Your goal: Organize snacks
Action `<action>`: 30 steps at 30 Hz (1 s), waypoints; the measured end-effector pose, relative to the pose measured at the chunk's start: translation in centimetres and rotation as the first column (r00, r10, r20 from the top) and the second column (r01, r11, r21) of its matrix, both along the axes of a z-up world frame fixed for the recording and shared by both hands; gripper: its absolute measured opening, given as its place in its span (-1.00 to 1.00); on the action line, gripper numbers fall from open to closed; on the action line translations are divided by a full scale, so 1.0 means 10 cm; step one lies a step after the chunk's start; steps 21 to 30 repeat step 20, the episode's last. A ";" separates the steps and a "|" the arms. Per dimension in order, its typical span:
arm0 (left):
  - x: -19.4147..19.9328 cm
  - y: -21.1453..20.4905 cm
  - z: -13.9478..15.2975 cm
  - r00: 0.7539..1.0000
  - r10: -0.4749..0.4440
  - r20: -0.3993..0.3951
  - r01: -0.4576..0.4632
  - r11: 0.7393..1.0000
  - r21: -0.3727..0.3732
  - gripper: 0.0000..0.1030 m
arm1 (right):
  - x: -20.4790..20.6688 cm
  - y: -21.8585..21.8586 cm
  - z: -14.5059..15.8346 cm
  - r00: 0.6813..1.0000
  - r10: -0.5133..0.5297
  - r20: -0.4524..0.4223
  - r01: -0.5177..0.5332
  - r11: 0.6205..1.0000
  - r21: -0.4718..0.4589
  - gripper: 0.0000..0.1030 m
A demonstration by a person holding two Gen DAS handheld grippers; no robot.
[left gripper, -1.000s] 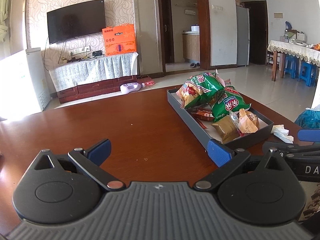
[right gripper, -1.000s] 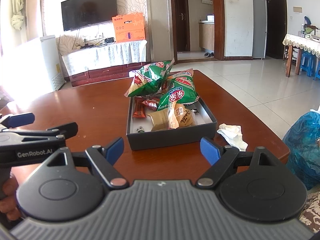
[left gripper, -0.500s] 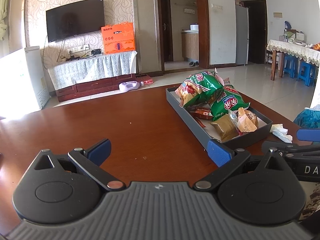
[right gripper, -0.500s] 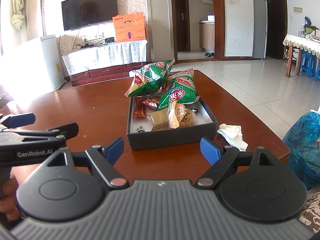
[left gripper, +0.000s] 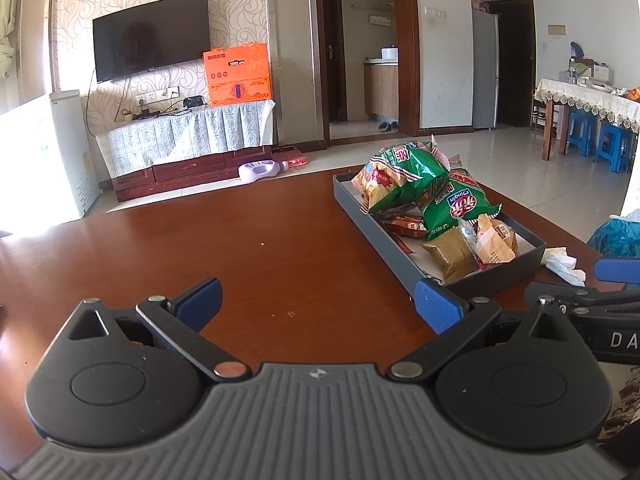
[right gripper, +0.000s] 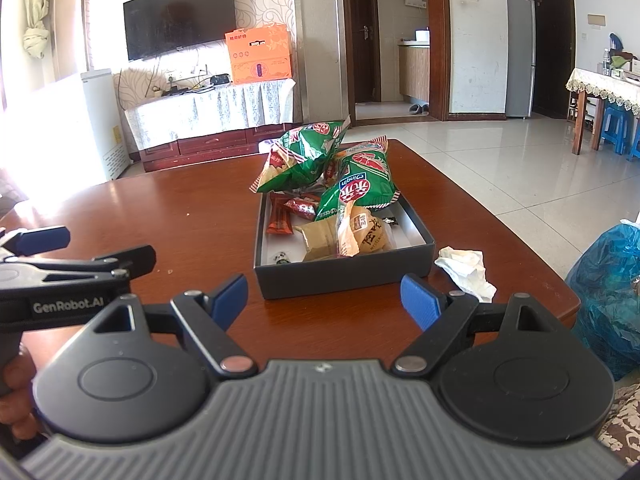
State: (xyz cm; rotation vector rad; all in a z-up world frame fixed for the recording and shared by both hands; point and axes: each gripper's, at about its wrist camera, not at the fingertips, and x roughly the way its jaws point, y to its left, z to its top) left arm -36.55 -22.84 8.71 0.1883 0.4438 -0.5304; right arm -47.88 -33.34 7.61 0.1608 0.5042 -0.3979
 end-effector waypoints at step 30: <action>-0.05 0.01 0.00 1.000 -0.015 0.019 0.015 0.999 -0.031 0.99 | 0.00 -0.01 -0.01 1.000 -0.001 0.001 0.001 1.000 0.001 0.65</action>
